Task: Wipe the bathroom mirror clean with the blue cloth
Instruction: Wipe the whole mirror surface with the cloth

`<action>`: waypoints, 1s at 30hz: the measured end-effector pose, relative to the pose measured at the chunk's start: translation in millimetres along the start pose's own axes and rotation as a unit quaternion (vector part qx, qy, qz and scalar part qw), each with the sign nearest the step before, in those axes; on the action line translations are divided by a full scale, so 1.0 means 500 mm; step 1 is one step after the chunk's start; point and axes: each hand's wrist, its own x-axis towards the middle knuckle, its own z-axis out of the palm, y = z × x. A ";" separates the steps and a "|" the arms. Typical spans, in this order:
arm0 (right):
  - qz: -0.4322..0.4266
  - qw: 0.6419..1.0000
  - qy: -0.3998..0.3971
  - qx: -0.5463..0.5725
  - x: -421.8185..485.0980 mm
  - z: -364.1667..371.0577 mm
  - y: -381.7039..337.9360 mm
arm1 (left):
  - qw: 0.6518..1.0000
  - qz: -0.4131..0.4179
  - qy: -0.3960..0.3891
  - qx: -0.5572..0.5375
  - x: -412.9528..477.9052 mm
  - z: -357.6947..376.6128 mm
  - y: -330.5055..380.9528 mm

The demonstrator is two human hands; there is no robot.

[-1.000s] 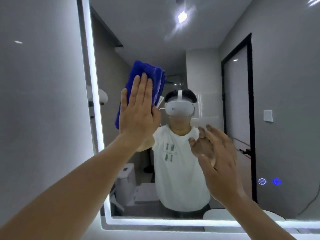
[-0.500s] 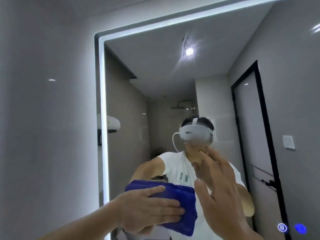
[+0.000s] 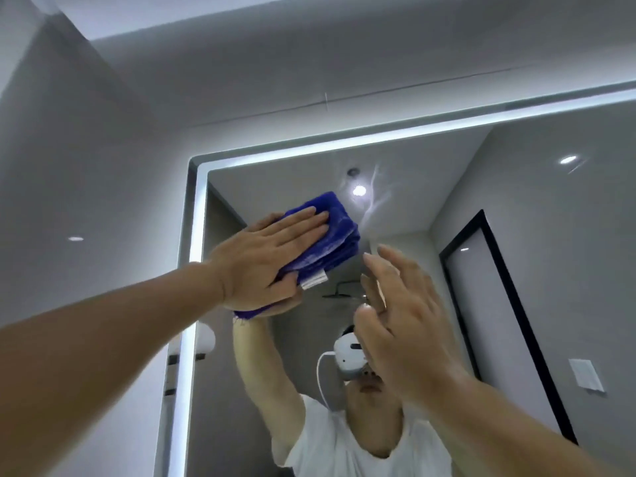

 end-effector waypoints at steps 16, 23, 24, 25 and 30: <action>-0.002 0.989 0.080 -0.125 0.332 -0.050 0.007 | 0.963 -0.257 0.008 -0.081 0.185 -0.029 -0.179; 0.020 0.984 0.128 -0.118 0.322 -0.153 0.045 | 0.982 -0.176 0.030 -0.056 0.181 -0.010 -0.048; 0.017 0.984 0.126 -0.123 0.314 -0.159 0.054 | 0.988 -0.148 0.025 -0.046 0.173 -0.010 -0.018; 0.014 0.984 0.126 -0.126 0.307 -0.162 0.064 | 0.993 -0.114 0.020 -0.031 0.162 -0.010 0.015; 0.027 0.981 0.122 -0.145 0.296 -0.184 0.098 | 0.991 0.132 -0.011 -0.004 0.113 -0.015 0.102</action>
